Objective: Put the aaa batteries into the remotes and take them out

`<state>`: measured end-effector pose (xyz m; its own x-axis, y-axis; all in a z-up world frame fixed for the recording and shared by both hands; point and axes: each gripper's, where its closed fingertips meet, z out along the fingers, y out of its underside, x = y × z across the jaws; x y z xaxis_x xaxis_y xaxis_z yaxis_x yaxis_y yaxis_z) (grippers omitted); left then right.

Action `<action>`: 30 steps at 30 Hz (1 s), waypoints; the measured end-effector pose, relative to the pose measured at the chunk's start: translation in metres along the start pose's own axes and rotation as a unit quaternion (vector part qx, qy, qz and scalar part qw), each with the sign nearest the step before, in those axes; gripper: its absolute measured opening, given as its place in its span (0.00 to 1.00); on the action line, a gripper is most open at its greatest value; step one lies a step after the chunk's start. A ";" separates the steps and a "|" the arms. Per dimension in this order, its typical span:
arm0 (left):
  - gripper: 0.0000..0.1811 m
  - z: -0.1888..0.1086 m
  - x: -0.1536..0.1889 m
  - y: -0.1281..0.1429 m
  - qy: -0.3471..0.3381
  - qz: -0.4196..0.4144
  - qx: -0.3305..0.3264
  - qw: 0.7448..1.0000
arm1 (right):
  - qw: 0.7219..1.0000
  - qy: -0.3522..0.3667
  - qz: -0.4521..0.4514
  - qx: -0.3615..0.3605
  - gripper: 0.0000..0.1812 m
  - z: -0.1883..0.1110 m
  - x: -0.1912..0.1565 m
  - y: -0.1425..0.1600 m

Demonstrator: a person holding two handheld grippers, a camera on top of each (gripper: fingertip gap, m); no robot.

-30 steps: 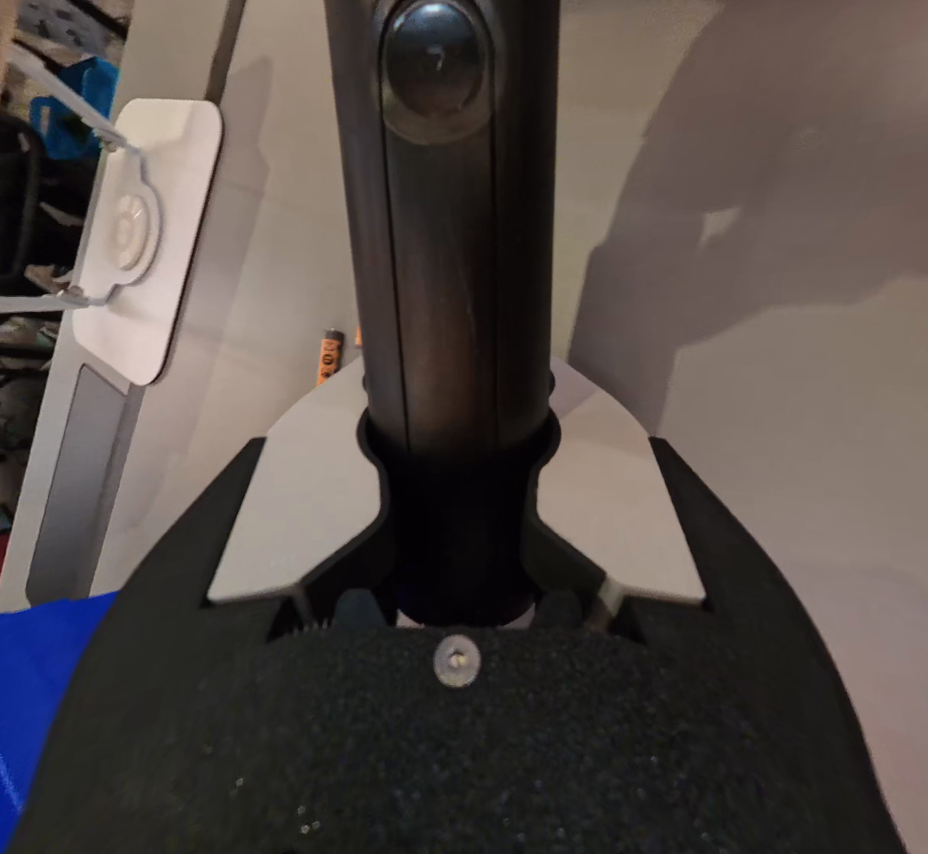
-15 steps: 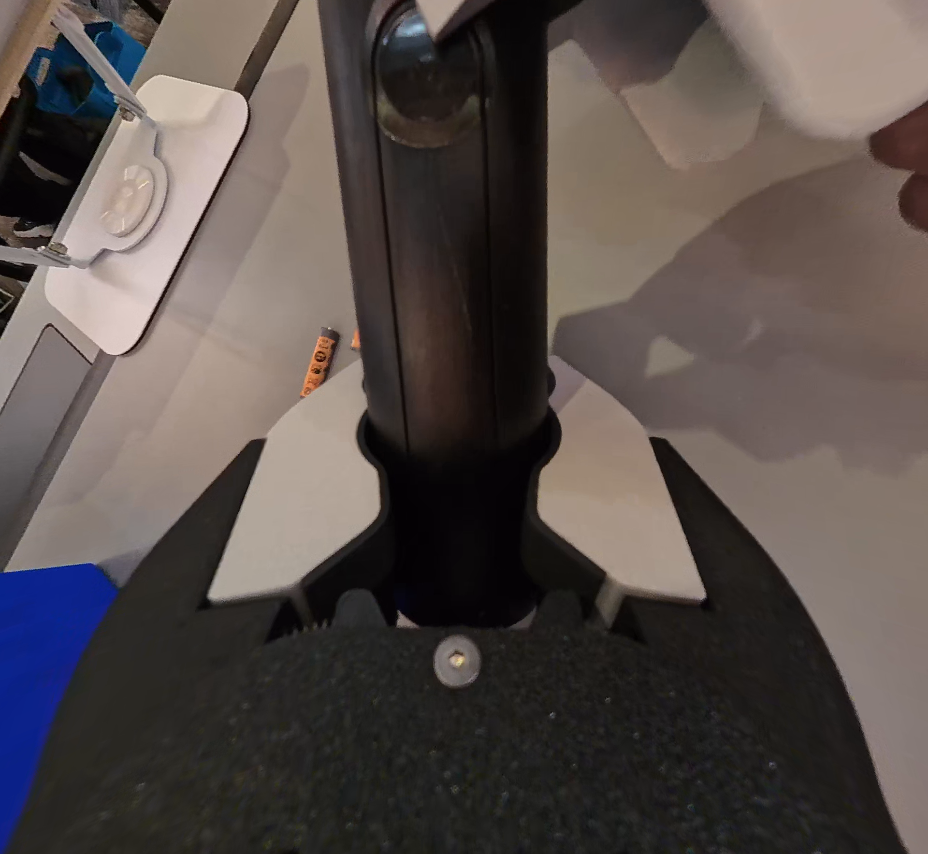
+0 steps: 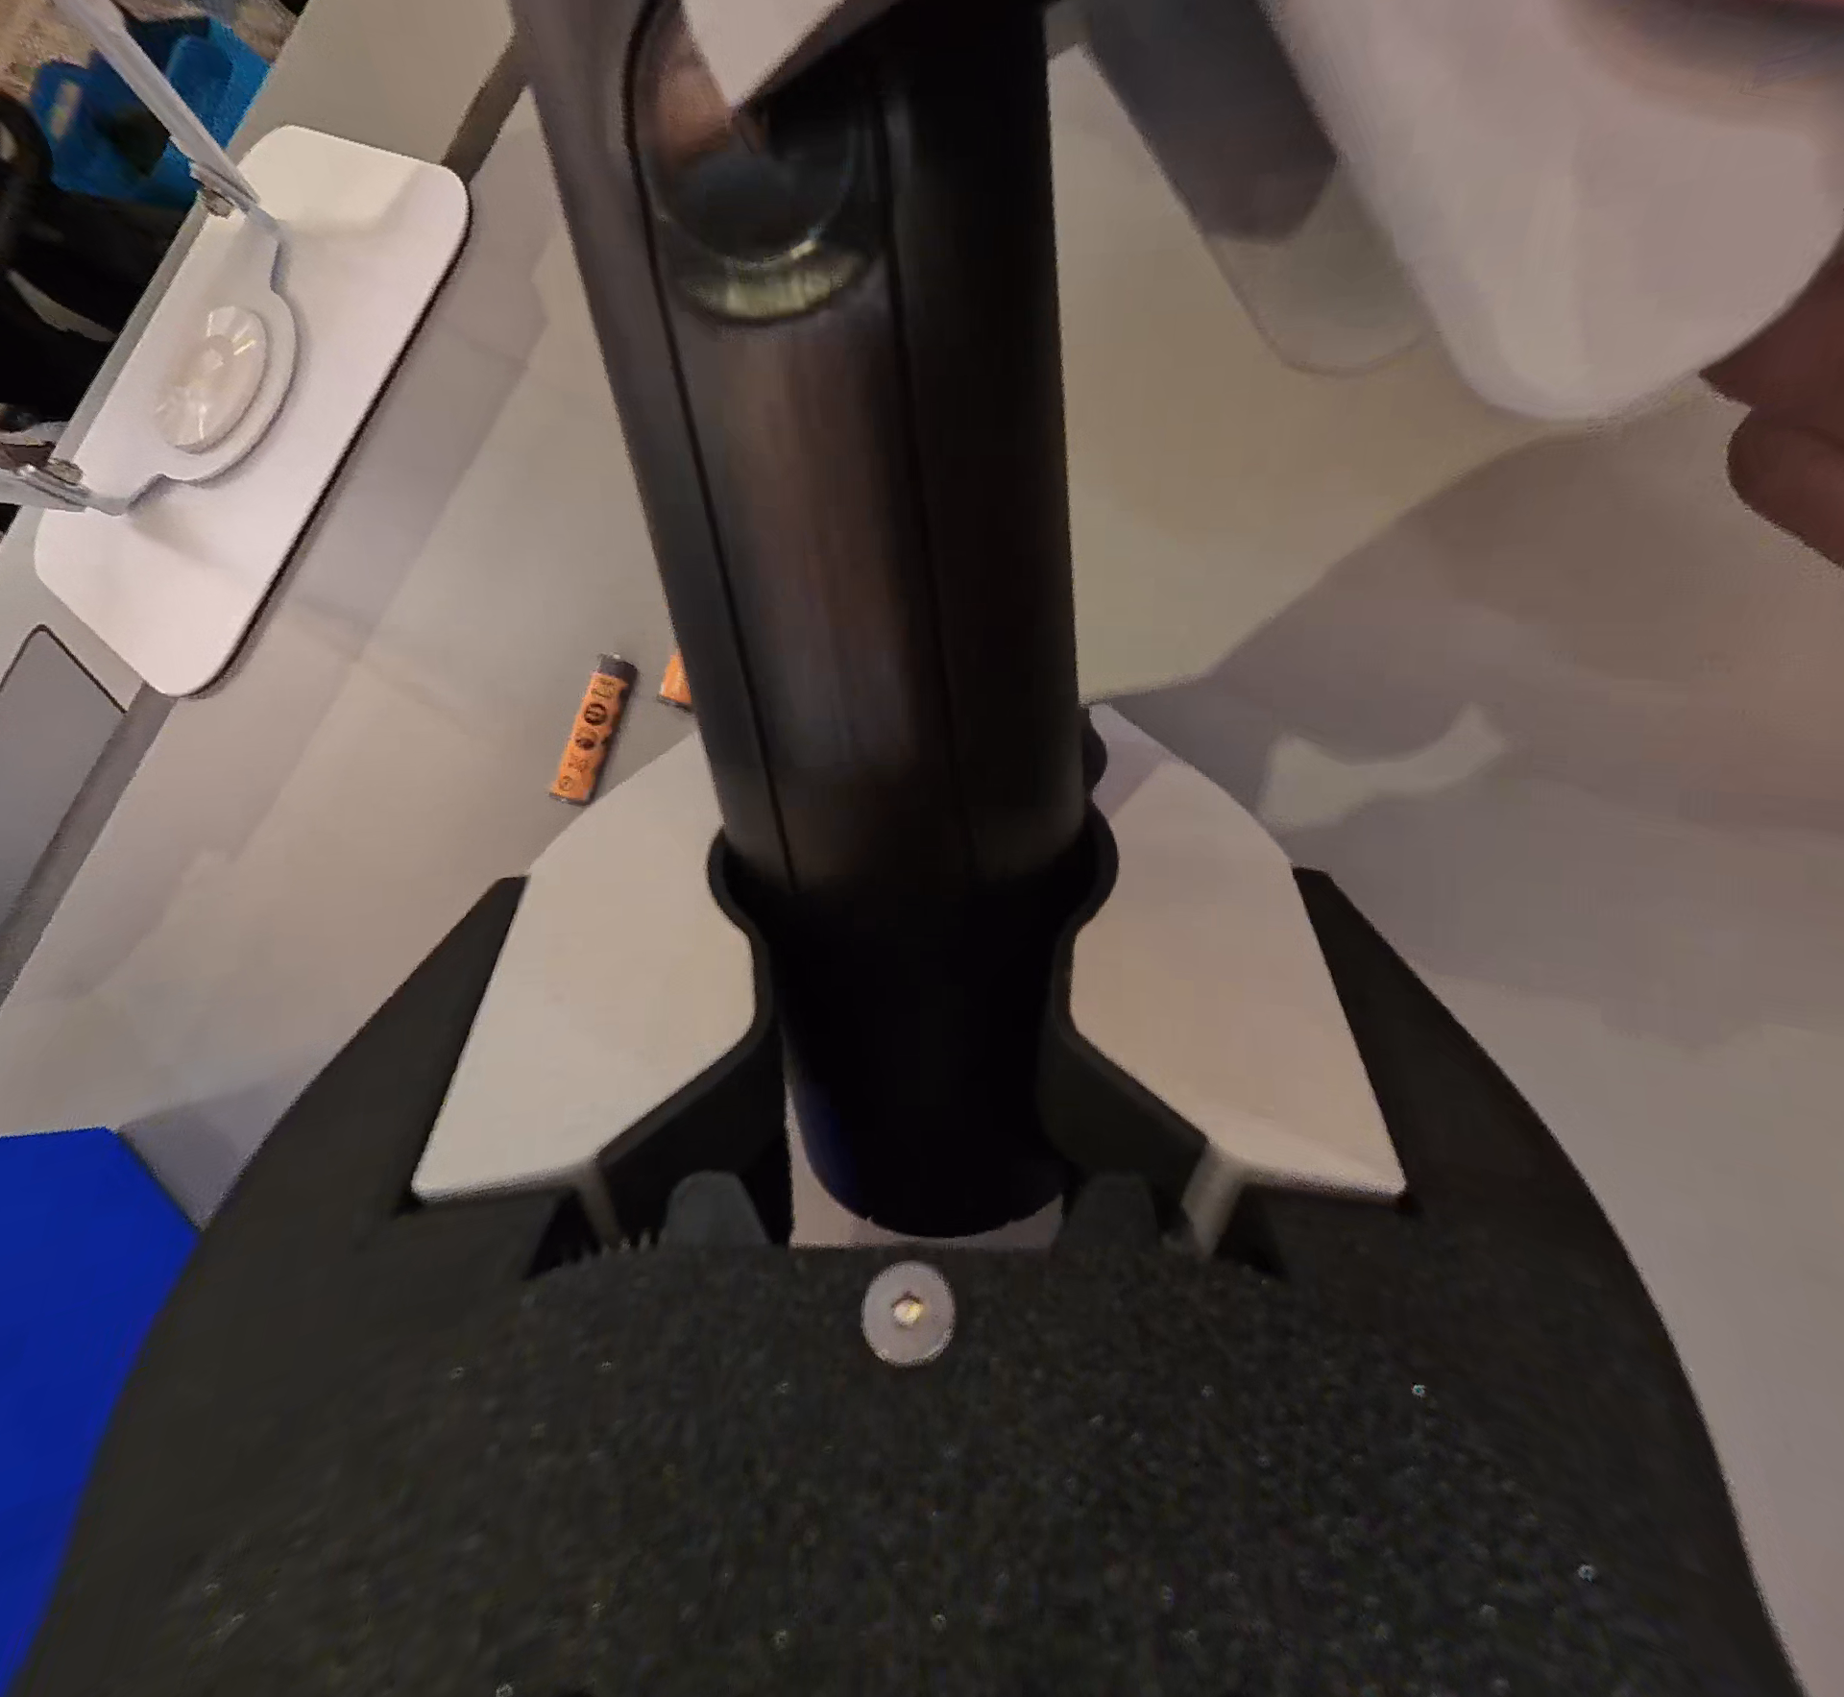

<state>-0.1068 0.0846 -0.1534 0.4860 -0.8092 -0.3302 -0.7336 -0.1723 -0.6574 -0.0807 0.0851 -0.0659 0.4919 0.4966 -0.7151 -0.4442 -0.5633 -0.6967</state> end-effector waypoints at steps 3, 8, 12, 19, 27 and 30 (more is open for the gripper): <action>0.33 0.002 -0.002 0.003 -0.003 0.001 -0.006 1.000 | 1.000 -0.005 -0.004 -0.015 0.13 0.002 0.002 0.001; 0.33 0.005 -0.002 0.003 -0.003 -0.004 -0.002 1.000 | 0.999 -0.010 0.023 -0.021 0.13 0.004 0.009 0.004; 0.33 0.002 -0.006 -0.002 -0.023 0.007 0.005 1.000 | 0.996 -0.022 0.090 -0.005 0.16 0.007 0.016 0.007; 0.33 -0.002 -0.005 0.000 -0.031 0.017 0.011 0.999 | 0.988 -0.051 0.142 0.039 0.13 0.003 0.012 0.009; 0.33 -0.003 -0.003 -0.001 -0.023 0.017 0.015 0.999 | 0.996 -0.054 0.070 -0.014 0.12 0.005 0.004 0.011; 0.33 -0.002 -0.002 0.000 -0.019 0.023 0.008 1.000 | 0.996 -0.053 0.064 -0.024 0.12 0.004 0.005 0.013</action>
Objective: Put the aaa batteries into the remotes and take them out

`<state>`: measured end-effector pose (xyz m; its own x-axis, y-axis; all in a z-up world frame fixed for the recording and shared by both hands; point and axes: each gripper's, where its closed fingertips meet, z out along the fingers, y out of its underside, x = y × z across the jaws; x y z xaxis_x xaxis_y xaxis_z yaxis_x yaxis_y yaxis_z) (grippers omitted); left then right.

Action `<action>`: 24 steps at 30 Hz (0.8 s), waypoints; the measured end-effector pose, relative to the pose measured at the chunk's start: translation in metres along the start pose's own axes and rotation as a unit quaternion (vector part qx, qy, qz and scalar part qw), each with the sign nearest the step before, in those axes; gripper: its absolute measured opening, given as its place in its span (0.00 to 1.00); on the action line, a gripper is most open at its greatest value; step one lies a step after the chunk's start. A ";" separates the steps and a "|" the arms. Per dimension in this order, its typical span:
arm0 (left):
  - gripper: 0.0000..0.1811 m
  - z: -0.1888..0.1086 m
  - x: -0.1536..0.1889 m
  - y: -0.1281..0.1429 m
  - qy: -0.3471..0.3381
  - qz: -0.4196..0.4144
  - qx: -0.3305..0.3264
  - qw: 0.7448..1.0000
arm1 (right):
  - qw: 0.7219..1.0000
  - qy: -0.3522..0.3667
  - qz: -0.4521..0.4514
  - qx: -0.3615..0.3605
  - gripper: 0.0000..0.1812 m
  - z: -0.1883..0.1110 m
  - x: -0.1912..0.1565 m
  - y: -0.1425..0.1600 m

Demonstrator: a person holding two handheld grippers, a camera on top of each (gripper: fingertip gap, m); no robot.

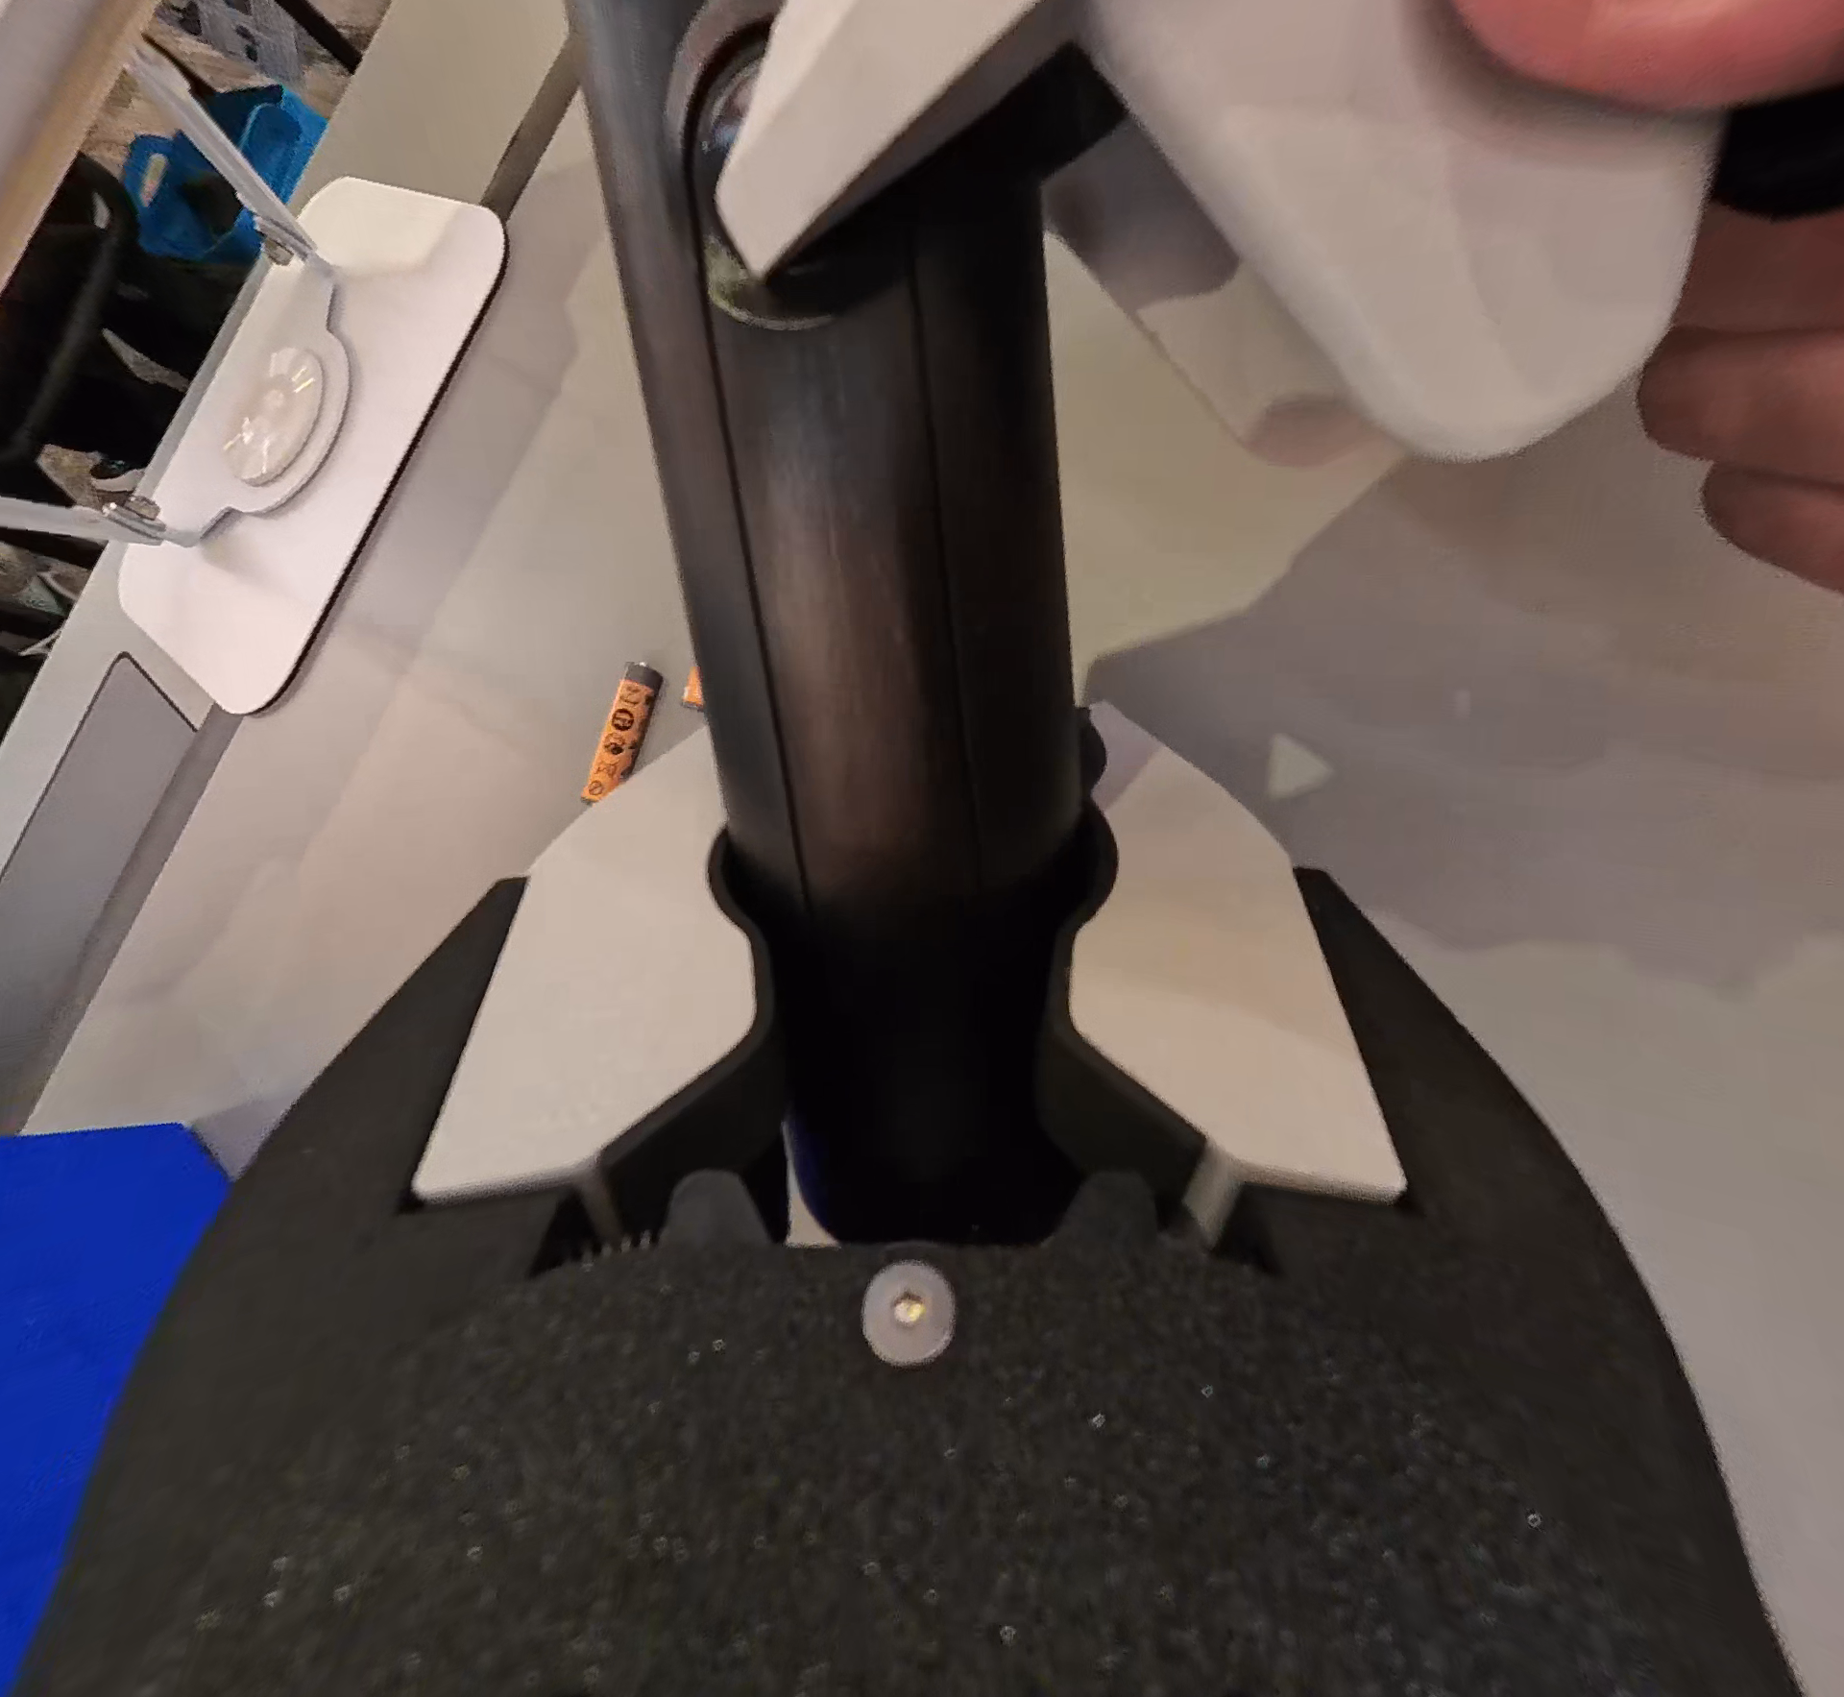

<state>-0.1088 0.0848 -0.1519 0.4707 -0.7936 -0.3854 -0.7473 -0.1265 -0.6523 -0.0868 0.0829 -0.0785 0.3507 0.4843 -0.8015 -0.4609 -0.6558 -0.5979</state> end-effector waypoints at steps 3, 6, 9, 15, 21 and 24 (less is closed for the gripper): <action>0.33 0.004 0.003 0.004 0.003 0.004 -0.010 1.000 | 1.000 0.006 -0.005 -0.010 0.12 -0.001 0.004 0.003; 0.33 0.003 0.004 -0.003 0.026 -0.016 0.002 1.000 | 0.999 -0.012 0.032 -0.012 0.12 -0.004 0.009 -0.001; 0.33 0.001 -0.002 -0.009 0.021 0.006 0.013 1.000 | 0.997 -0.033 0.044 -0.049 0.13 -0.012 0.005 -0.004; 0.33 -0.008 0.002 -0.018 0.020 -0.007 0.040 0.999 | 0.997 -0.045 0.033 -0.057 0.35 -0.020 -0.005 -0.020; 0.37 -0.017 0.029 -0.014 0.064 -0.006 0.047 0.997 | 0.995 -0.068 0.041 -0.053 0.14 -0.013 -0.014 -0.028; 0.44 -0.034 0.037 -0.013 0.133 -0.011 0.073 0.988 | 0.988 -0.090 0.041 -0.116 0.13 -0.011 -0.021 -0.028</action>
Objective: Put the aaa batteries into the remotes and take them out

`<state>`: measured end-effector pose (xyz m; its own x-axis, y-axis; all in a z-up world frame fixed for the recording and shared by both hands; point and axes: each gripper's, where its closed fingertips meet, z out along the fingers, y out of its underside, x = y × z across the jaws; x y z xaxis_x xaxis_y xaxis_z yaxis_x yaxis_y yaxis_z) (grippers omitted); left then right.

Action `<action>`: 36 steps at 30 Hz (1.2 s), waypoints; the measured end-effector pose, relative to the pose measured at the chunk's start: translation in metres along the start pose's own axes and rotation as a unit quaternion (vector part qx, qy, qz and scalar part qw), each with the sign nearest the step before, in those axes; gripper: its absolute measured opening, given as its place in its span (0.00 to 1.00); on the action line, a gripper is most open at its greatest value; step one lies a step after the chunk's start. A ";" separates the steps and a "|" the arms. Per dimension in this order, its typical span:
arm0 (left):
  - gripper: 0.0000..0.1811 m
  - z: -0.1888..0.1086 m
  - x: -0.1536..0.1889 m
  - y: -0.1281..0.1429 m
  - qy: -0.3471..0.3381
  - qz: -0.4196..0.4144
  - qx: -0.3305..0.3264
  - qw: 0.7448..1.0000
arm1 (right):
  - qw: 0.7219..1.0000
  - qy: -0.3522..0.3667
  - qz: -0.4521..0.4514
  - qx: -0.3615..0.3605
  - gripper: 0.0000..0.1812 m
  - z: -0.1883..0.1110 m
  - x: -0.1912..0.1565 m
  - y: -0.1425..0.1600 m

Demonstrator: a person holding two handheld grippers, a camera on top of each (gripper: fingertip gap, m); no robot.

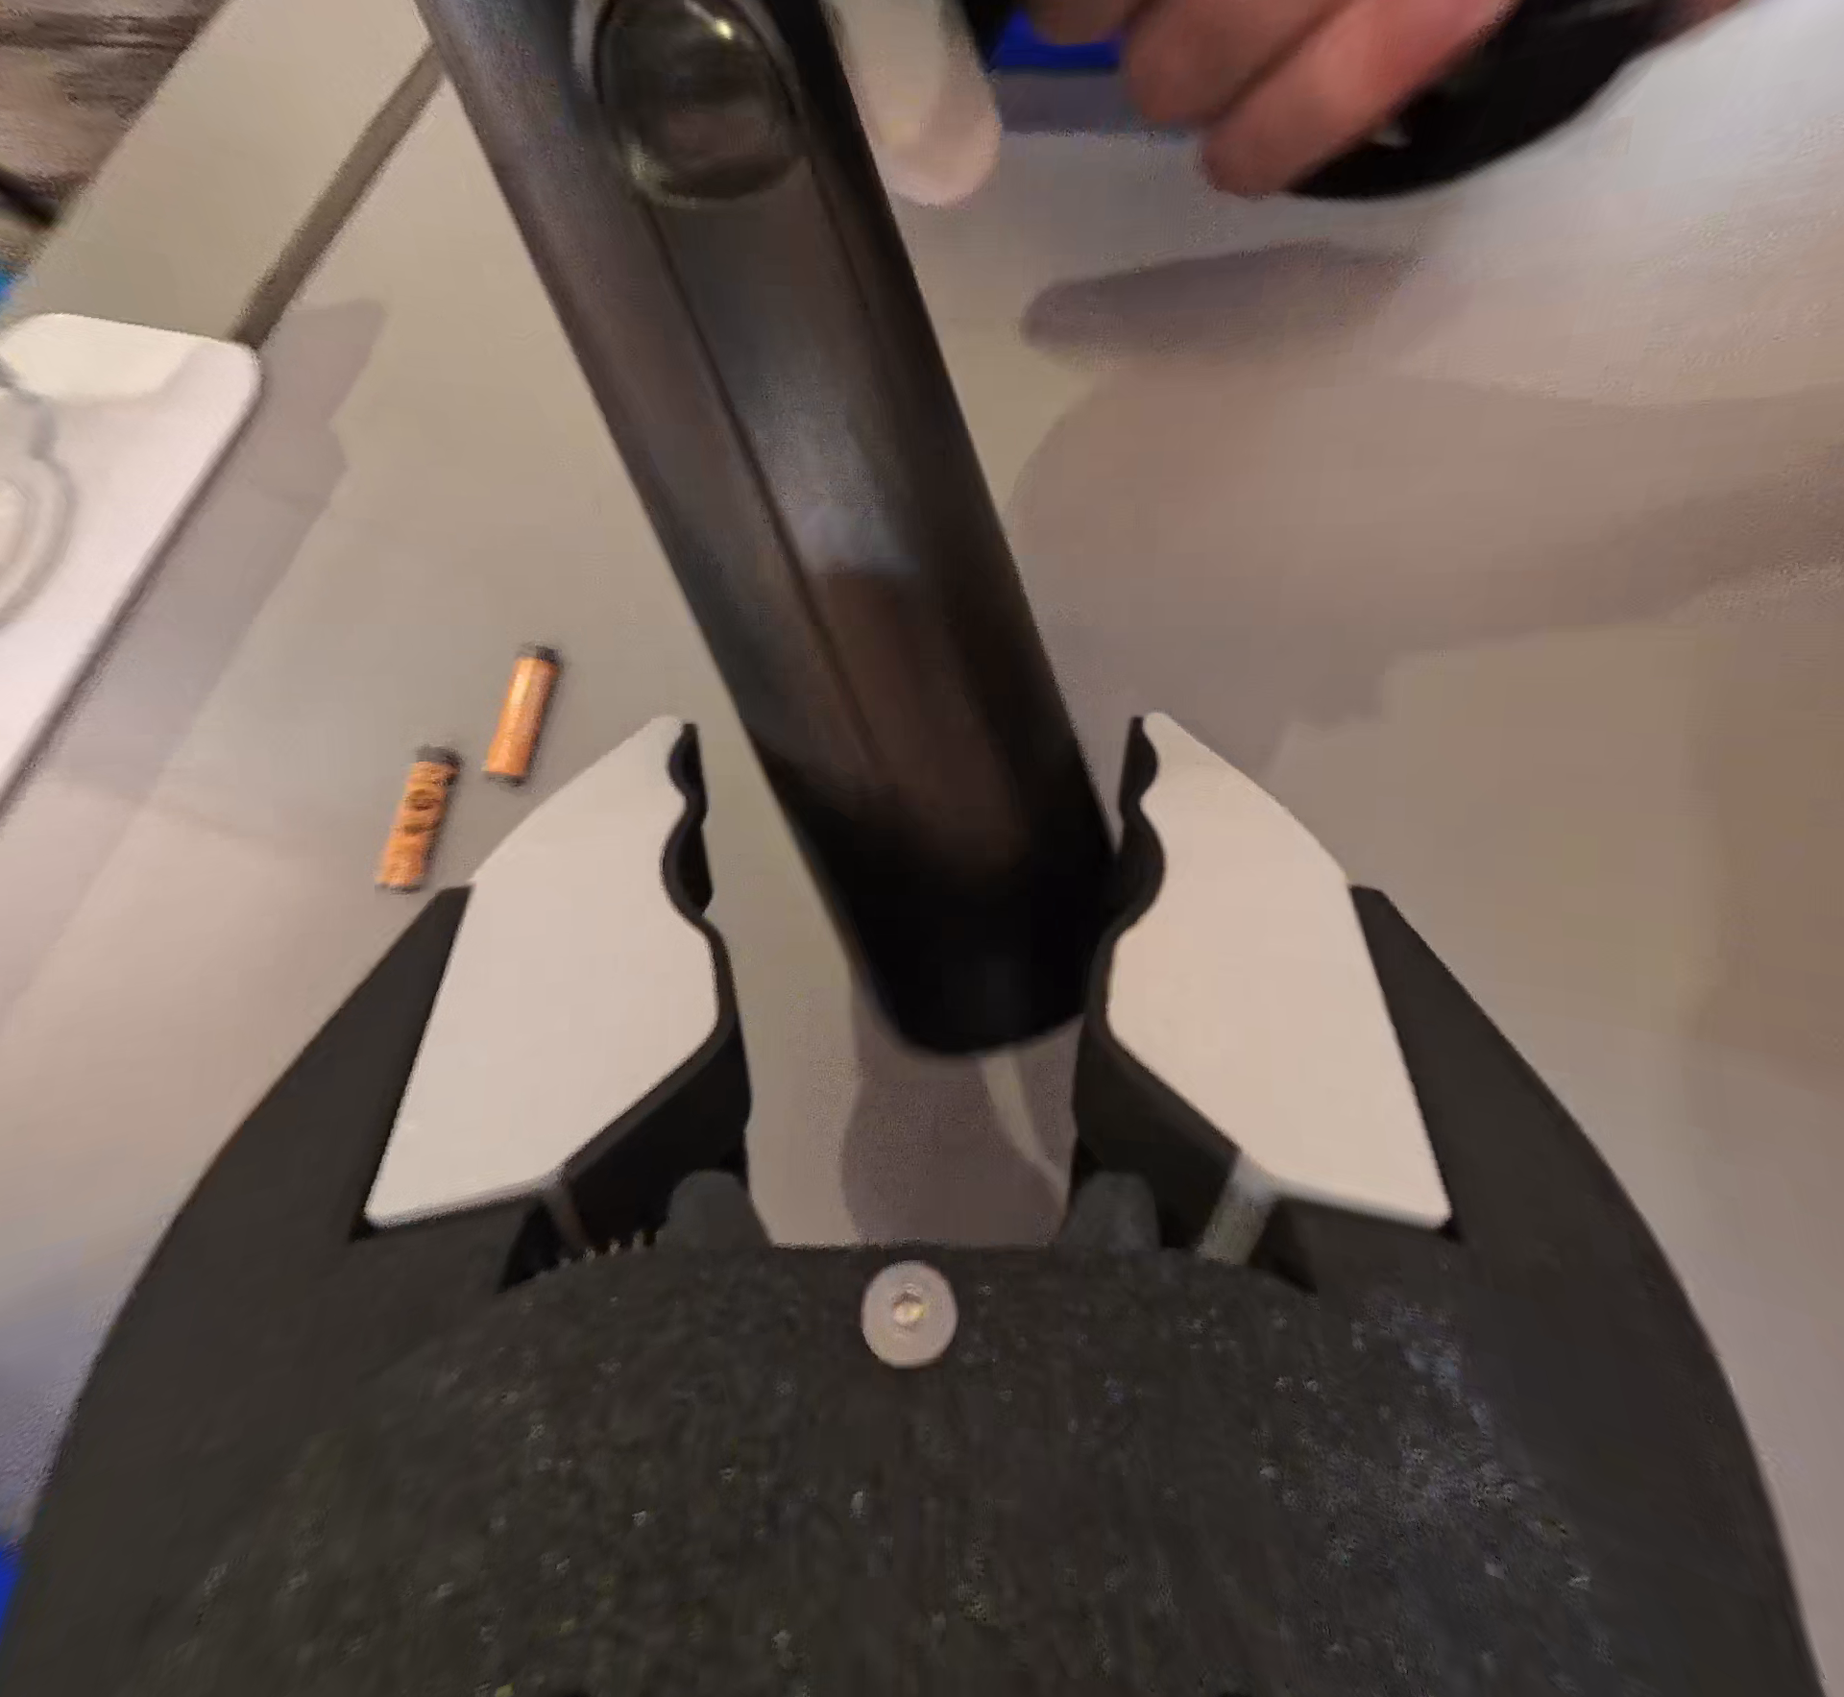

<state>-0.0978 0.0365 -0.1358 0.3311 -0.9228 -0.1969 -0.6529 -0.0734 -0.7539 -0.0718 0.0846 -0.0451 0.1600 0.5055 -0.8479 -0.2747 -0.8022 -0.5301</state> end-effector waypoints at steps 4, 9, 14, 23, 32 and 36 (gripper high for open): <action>0.41 -0.028 0.022 -0.012 0.167 -0.082 0.077 0.980 | 0.991 -0.035 -0.063 -0.112 0.13 -0.003 -0.022 -0.009; 0.50 -0.052 0.037 -0.032 0.323 -0.127 0.131 0.929 | 0.947 -0.138 -0.093 -0.274 0.13 0.009 -0.064 0.006; 0.42 -0.060 0.056 -0.050 0.388 -0.125 0.154 0.900 | 0.898 -0.204 -0.135 -0.366 0.13 0.034 -0.075 0.044; 0.15 -0.060 0.029 -0.047 0.349 -0.192 0.206 0.894 | 0.937 -0.172 -0.184 -0.243 0.35 0.056 -0.072 0.025; 0.14 -0.051 -0.044 -0.046 0.229 -0.319 0.254 0.884 | 0.857 0.217 -0.444 -0.149 0.41 0.034 0.007 0.081; 0.14 -0.052 -0.027 -0.060 0.272 -0.310 0.268 0.871 | 0.862 0.215 -0.445 -0.110 0.30 0.048 0.003 0.085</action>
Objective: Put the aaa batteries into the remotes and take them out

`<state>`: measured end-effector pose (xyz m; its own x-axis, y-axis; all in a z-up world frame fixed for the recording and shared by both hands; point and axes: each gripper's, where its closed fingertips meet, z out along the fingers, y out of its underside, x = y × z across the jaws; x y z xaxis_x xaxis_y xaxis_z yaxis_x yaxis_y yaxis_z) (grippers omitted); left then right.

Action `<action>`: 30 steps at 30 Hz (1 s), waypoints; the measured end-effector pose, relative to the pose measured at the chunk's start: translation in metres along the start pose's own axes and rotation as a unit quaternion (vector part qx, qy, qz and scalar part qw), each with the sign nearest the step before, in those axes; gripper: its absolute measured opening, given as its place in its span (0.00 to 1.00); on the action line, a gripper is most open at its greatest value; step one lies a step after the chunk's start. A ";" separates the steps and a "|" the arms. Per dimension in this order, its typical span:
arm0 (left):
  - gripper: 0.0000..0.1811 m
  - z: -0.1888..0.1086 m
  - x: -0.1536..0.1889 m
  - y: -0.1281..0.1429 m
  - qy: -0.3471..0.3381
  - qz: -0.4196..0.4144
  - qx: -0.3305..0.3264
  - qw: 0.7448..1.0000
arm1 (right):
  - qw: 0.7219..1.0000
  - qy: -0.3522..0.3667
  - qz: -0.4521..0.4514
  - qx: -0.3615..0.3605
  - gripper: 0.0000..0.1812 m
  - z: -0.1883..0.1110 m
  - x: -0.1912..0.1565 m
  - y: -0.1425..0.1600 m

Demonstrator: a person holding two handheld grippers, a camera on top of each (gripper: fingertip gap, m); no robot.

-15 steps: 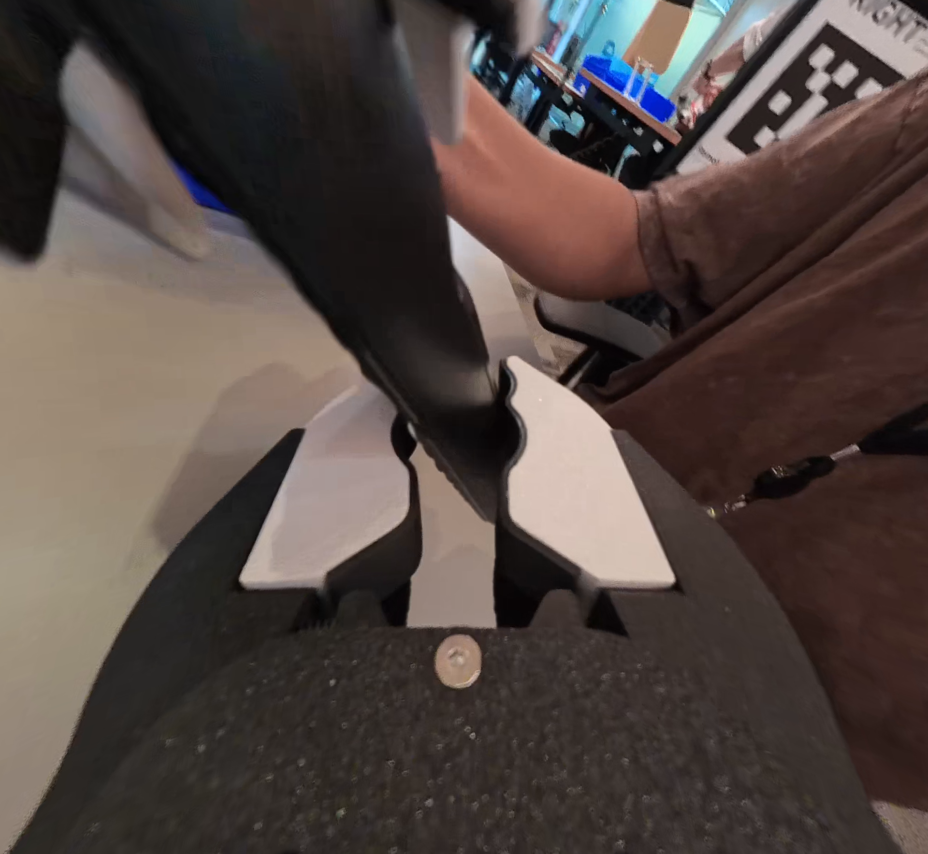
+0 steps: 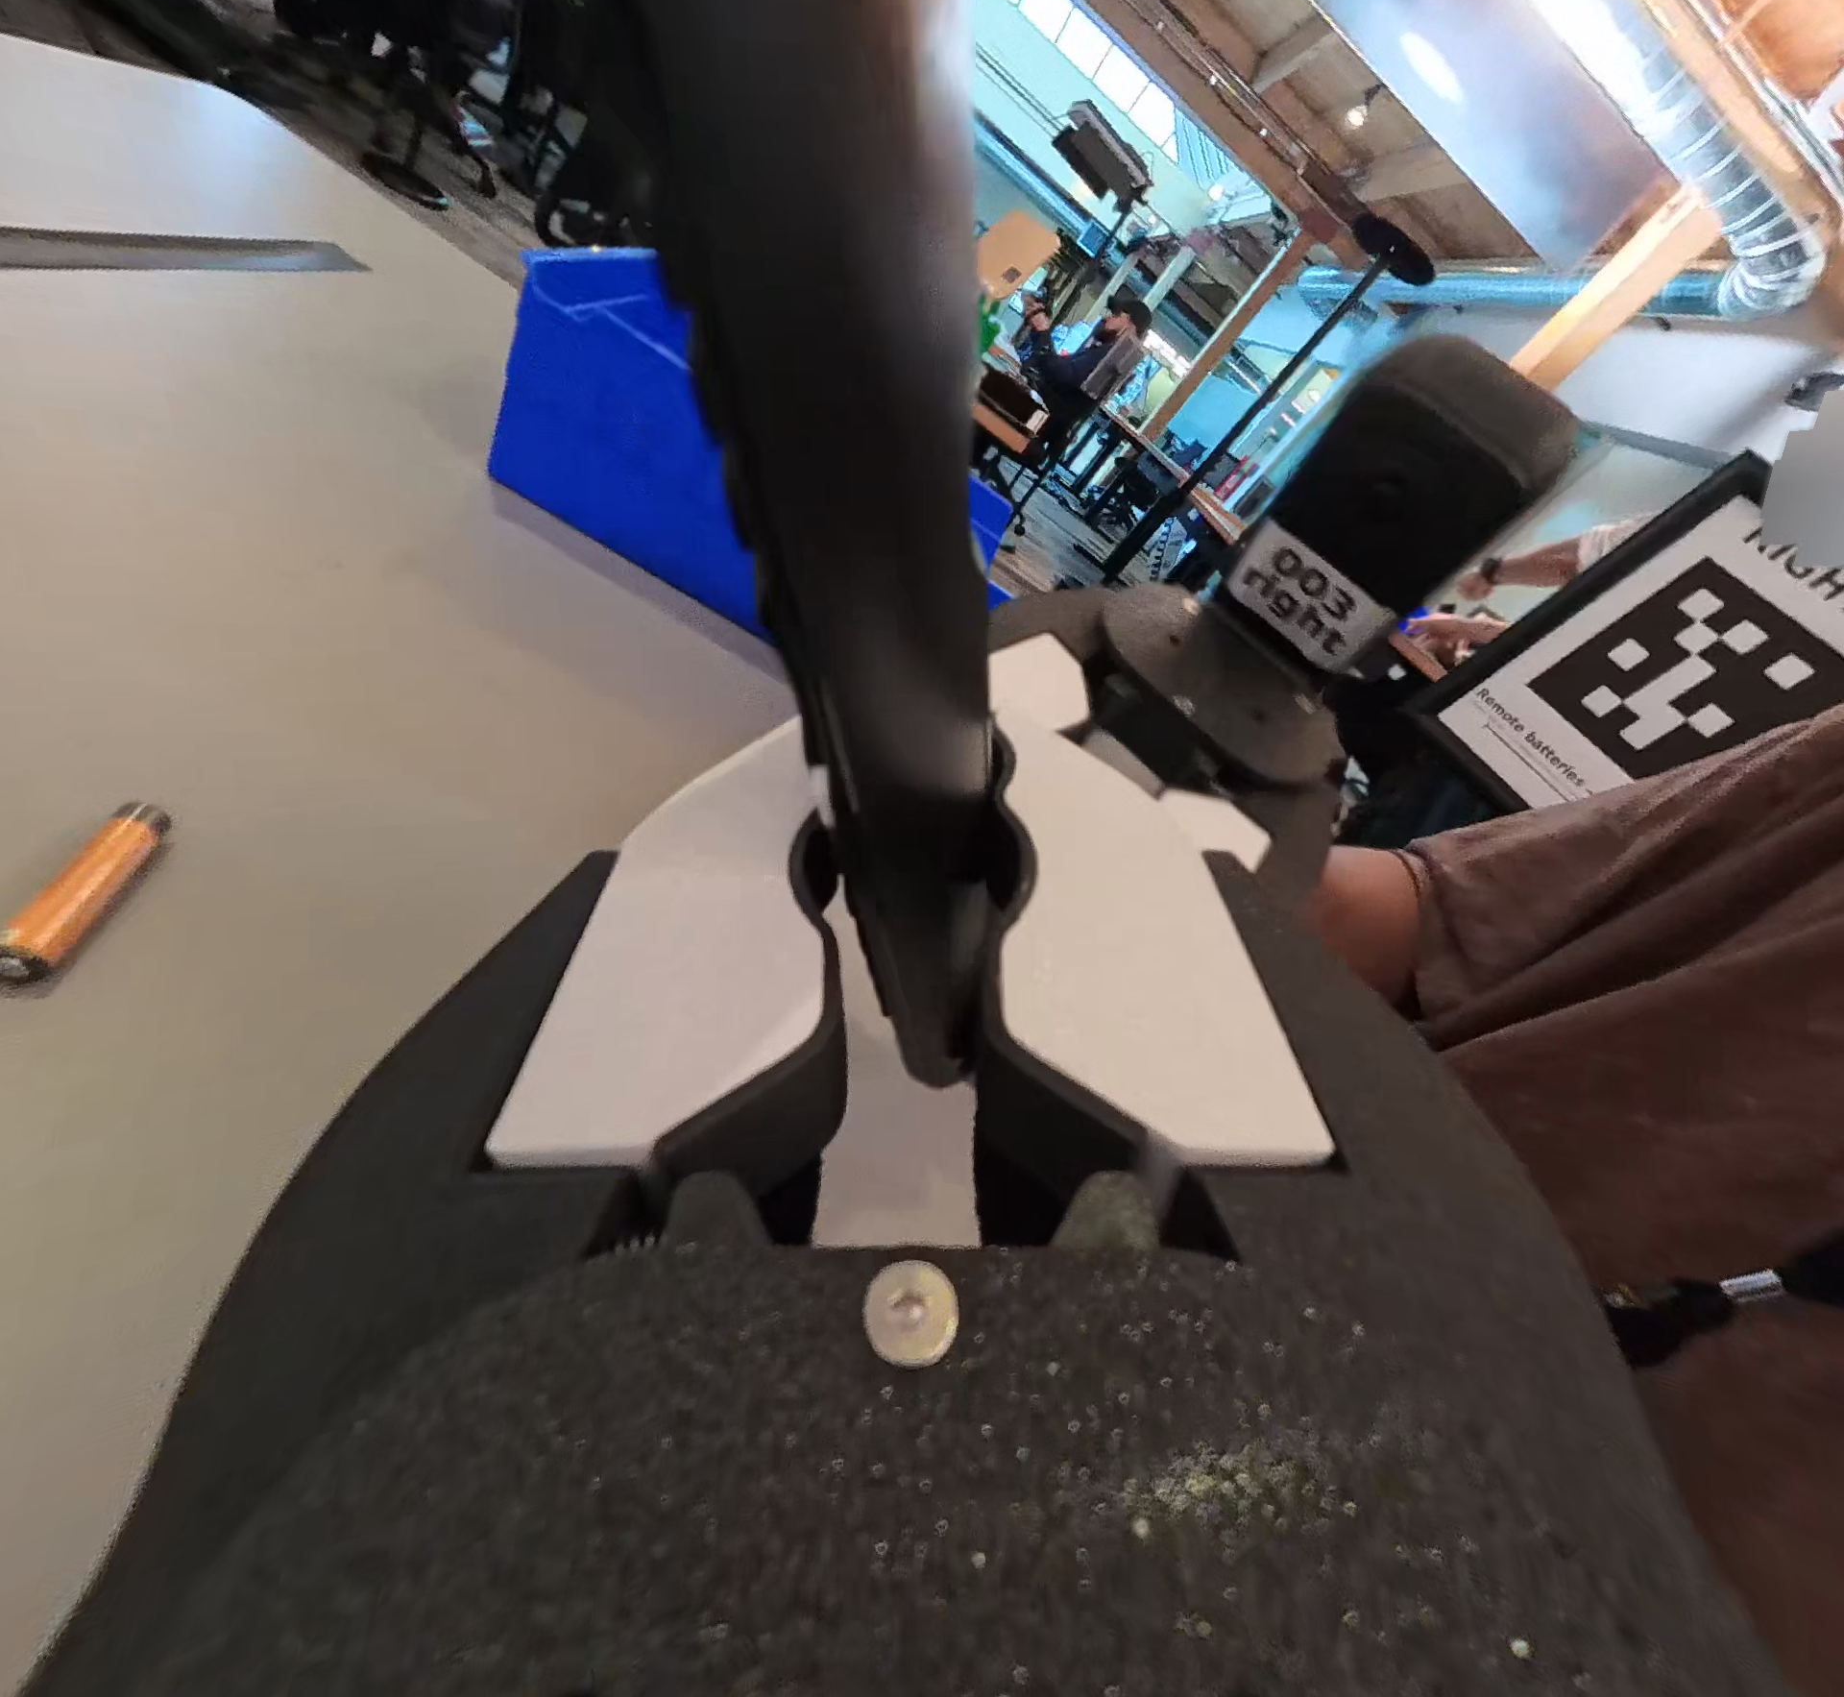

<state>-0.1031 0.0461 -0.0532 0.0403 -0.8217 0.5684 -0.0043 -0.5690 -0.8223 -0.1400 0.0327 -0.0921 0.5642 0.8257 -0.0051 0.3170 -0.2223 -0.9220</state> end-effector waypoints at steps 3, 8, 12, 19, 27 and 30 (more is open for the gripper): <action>0.14 -0.001 0.010 0.001 0.012 0.033 -0.009 0.999 | 0.992 -0.091 0.082 0.019 0.20 -0.009 -0.005 -0.006; 0.22 -0.002 0.028 0.012 0.061 0.075 -0.036 0.995 | 0.948 -0.258 0.182 0.029 0.18 -0.026 -0.024 -0.005; 0.36 -0.012 0.049 0.014 0.132 0.115 -0.046 0.983 | 0.873 -0.405 0.270 0.035 0.13 -0.048 -0.040 -0.008; 0.36 -0.027 0.066 0.000 0.205 0.127 -0.035 0.970 | 0.806 -0.498 0.317 0.048 0.12 -0.062 -0.039 -0.016; 0.26 -0.023 0.040 -0.008 0.126 0.113 -0.002 0.986 | 0.838 -0.425 0.340 0.038 0.33 -0.040 -0.012 -0.007; 0.19 -0.027 0.016 -0.019 0.074 0.074 0.034 0.994 | 0.952 -0.254 0.171 0.007 0.45 -0.025 -0.002 0.006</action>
<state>-0.1289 0.0431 -0.0283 -0.1036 -0.8948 0.4342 0.0677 -0.4419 -0.8945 -0.1204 0.0164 -0.0878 0.1905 0.8508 -0.4897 0.1681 -0.5197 -0.8376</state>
